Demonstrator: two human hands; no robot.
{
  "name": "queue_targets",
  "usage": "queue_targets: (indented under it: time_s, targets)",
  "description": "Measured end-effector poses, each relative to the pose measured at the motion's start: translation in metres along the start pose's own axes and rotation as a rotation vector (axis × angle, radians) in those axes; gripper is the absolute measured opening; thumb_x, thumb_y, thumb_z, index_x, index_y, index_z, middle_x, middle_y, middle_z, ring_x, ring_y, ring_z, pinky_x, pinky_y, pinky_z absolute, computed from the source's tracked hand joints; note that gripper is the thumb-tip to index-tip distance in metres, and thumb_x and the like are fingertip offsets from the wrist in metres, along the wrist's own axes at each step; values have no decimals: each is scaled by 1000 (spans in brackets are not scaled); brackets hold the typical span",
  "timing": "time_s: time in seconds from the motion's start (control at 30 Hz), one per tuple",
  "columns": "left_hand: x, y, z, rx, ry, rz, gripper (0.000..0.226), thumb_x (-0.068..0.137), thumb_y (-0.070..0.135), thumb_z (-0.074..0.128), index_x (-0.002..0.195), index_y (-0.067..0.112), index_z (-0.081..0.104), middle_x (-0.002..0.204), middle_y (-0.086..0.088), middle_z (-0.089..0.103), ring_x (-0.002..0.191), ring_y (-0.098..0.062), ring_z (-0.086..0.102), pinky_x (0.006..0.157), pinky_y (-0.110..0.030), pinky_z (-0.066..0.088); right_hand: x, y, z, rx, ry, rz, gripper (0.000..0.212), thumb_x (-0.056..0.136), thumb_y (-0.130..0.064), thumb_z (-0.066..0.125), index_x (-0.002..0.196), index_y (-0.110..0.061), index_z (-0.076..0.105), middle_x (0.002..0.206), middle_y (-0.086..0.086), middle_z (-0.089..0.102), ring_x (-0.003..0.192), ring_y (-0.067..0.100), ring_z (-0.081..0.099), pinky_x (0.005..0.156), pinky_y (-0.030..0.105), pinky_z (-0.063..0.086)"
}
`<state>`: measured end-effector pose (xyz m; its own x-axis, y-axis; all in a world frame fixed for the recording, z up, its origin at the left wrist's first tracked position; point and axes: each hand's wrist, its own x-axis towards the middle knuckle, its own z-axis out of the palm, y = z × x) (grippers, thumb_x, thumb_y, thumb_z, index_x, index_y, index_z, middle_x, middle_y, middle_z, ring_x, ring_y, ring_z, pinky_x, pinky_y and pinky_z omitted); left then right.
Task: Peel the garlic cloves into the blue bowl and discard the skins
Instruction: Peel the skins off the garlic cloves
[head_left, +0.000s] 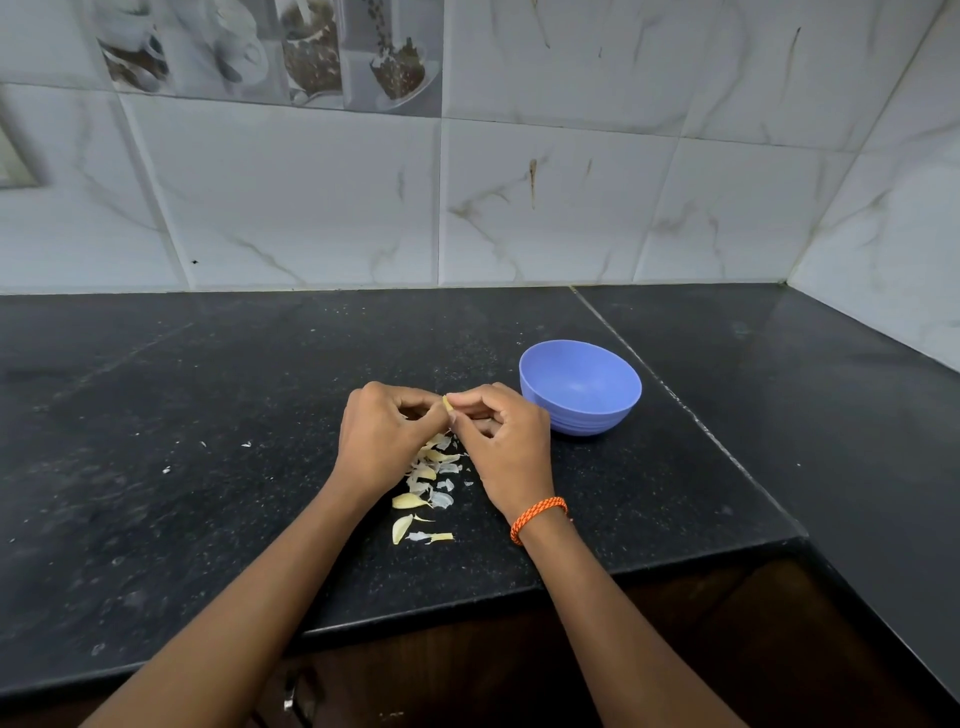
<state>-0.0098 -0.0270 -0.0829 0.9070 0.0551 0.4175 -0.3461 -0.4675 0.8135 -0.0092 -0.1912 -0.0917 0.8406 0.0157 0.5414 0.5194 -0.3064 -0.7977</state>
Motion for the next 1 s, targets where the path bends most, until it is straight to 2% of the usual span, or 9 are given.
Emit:
queue_targets:
  time_s: [0.17, 0.3, 0.43, 0.53, 0.6, 0.73, 0.87, 0.93, 1.0]
  targets:
    - [1, -1, 1, 8, 27, -9, 18, 84, 39, 69, 83, 36, 86, 74, 11, 79, 70, -32, 77, 65, -57, 62, -1, -2, 1, 1, -2, -5, 15, 92, -3, 81, 105, -10, 82, 100, -3, 76, 91, 7, 77, 78, 28, 66]
    - [0, 1, 4, -1, 34, -18, 18, 86, 38, 69, 81, 34, 86, 74, 12, 79, 68, -25, 77, 65, -54, 63, -1, -4, 1, -2, 43, -8, 15, 91, -2, 80, 104, -10, 82, 98, -2, 76, 90, 8, 77, 77, 26, 65]
    - [-1, 3, 5, -7, 10, -36, 23, 89, 46, 68, 90, 35, 87, 78, 15, 80, 70, -16, 78, 69, -53, 65, -1, -3, 0, -9, 84, 11, 15, 91, -2, 80, 103, -10, 82, 98, 0, 76, 89, 10, 77, 77, 28, 65]
    - [-1, 3, 4, -9, -14, -33, 25, 90, 47, 65, 92, 36, 87, 80, 13, 80, 69, -21, 76, 71, -54, 64, 1, -3, -2, 10, 107, 22, 16, 92, -1, 79, 104, -10, 82, 101, 1, 76, 90, 10, 76, 78, 23, 63]
    - [0, 1, 3, 20, -26, -19, 21, 90, 44, 65, 92, 38, 86, 81, 16, 80, 68, -23, 75, 72, -54, 63, 2, -3, -3, 26, 89, 32, 17, 92, -1, 79, 106, -11, 82, 104, 1, 75, 95, 10, 75, 81, 21, 61]
    - [-1, -1, 3, 134, -22, 33, 13, 90, 37, 70, 86, 40, 82, 79, 19, 76, 72, -16, 71, 71, -45, 61, 3, -5, -6, 16, 13, 52, 19, 93, -1, 77, 108, -12, 81, 108, -1, 74, 100, 10, 73, 85, 23, 61]
    - [0, -2, -1, 293, -14, 31, 22, 90, 34, 50, 75, 31, 66, 72, 11, 68, 86, -8, 59, 67, -35, 47, 9, -7, -14, -213, -77, -43, 22, 96, -1, 71, 106, -18, 79, 102, -4, 70, 93, 9, 69, 83, 21, 58]
    - [1, -5, -1, 313, -27, 19, 29, 95, 38, 45, 74, 29, 63, 70, 8, 65, 92, -7, 54, 68, -34, 42, 14, -10, -20, -376, -158, -84, 21, 101, -5, 67, 108, -21, 77, 99, -1, 69, 90, 12, 66, 80, 30, 57]
    - [1, -8, 1, 329, -30, 37, 41, 105, 49, 48, 73, 31, 66, 69, 10, 63, 91, -9, 54, 66, -32, 43, 16, -15, -24, -578, -269, -88, 18, 104, -9, 63, 111, -20, 74, 100, 3, 70, 92, 19, 64, 79, 37, 56]
